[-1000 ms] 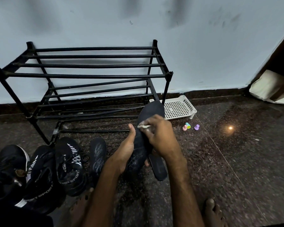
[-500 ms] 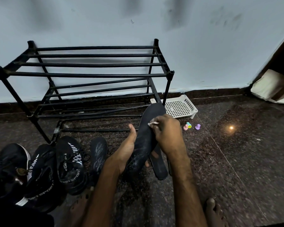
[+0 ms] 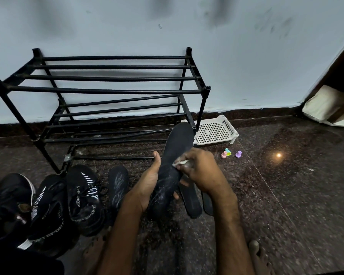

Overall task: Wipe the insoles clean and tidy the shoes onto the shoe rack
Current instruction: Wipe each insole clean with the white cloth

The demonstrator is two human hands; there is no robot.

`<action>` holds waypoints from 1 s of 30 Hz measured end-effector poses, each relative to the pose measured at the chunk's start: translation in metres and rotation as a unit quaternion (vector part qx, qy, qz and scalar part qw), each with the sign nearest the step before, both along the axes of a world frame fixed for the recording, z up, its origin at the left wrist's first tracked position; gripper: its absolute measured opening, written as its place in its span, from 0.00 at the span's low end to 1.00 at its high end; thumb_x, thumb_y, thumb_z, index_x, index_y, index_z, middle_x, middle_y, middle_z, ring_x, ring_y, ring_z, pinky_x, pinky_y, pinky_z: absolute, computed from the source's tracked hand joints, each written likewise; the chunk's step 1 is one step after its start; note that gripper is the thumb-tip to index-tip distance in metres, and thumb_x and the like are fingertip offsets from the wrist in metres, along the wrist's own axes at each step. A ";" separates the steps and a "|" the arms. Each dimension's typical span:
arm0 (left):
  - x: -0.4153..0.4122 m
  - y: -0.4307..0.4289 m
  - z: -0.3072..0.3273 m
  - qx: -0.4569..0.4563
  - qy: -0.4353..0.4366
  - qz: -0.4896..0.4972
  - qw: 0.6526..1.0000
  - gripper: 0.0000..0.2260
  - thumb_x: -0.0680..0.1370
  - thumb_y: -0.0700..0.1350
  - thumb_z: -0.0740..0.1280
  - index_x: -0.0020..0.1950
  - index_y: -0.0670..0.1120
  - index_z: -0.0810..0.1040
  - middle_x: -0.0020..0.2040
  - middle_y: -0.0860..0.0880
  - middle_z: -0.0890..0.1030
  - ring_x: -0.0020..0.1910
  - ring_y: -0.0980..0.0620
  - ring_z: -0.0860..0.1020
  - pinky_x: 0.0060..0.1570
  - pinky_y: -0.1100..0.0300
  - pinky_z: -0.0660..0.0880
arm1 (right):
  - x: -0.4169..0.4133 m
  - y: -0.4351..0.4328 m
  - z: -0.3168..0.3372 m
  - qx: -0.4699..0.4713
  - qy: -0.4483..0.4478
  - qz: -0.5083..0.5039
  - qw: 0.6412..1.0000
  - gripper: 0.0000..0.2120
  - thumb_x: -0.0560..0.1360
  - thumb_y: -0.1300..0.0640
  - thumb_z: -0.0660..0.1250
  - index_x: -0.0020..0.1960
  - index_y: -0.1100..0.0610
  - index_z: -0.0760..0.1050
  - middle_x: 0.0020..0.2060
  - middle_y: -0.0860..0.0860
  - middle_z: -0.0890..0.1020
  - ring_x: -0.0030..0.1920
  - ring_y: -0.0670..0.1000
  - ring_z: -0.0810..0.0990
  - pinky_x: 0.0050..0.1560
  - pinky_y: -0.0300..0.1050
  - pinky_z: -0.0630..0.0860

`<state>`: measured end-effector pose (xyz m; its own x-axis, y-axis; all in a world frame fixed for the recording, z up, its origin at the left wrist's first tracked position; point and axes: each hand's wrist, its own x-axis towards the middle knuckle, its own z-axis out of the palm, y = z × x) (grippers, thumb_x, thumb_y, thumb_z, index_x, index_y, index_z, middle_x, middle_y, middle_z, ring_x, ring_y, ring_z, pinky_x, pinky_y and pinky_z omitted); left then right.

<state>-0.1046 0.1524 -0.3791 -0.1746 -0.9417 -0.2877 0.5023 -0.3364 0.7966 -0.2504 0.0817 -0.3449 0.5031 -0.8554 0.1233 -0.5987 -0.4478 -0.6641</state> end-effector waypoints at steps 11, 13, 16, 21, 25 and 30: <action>-0.001 0.002 0.005 0.033 0.054 0.006 0.998 0.29 0.82 0.63 0.53 0.61 0.41 0.81 0.48 0.39 0.83 0.38 0.44 0.82 0.28 0.53 0.79 | 0.020 0.008 0.004 -0.074 -0.050 0.006 0.996 0.04 0.72 0.61 0.75 0.47 0.57 0.84 0.44 0.49 0.81 0.43 0.45 0.79 0.49 0.41 0.78; -0.002 0.001 0.002 0.037 0.044 0.003 0.998 0.30 0.81 0.63 0.53 0.63 0.40 0.79 0.50 0.37 0.82 0.40 0.42 0.82 0.29 0.52 0.79 | 0.017 0.003 0.004 -0.086 -0.012 -0.025 0.996 0.05 0.72 0.61 0.74 0.48 0.56 0.84 0.45 0.48 0.81 0.44 0.46 0.79 0.50 0.43 0.78; -0.003 0.000 0.000 0.033 0.041 -0.007 0.999 0.31 0.81 0.64 0.53 0.62 0.40 0.80 0.50 0.34 0.81 0.40 0.40 0.81 0.30 0.53 0.79 | 0.012 -0.002 0.005 -0.108 -0.018 -0.093 0.990 0.05 0.73 0.62 0.73 0.48 0.57 0.83 0.46 0.49 0.80 0.46 0.49 0.79 0.52 0.45 0.77; -0.002 -0.001 -0.001 0.040 0.067 0.005 0.997 0.29 0.81 0.63 0.55 0.64 0.41 0.79 0.51 0.38 0.82 0.40 0.43 0.81 0.29 0.53 0.79 | 0.015 -0.001 0.008 -0.054 0.006 -0.005 0.999 0.03 0.71 0.60 0.75 0.45 0.55 0.84 0.44 0.49 0.81 0.45 0.48 0.80 0.51 0.44 0.77; -0.004 -0.003 0.002 0.037 0.055 -0.004 0.998 0.29 0.81 0.63 0.55 0.62 0.41 0.80 0.50 0.37 0.82 0.40 0.42 0.81 0.30 0.52 0.79 | 0.013 -0.003 0.006 -0.091 -0.033 -0.079 0.992 0.06 0.71 0.64 0.73 0.47 0.57 0.83 0.45 0.50 0.80 0.45 0.49 0.80 0.51 0.43 0.78; -0.006 -0.001 0.001 0.050 0.028 0.010 0.998 0.28 0.81 0.62 0.54 0.61 0.41 0.81 0.48 0.38 0.84 0.36 0.43 0.83 0.27 0.53 0.79 | 0.021 -0.002 0.007 -0.082 -0.015 -0.032 0.996 0.06 0.71 0.62 0.74 0.48 0.57 0.84 0.45 0.49 0.81 0.44 0.47 0.78 0.50 0.38 0.75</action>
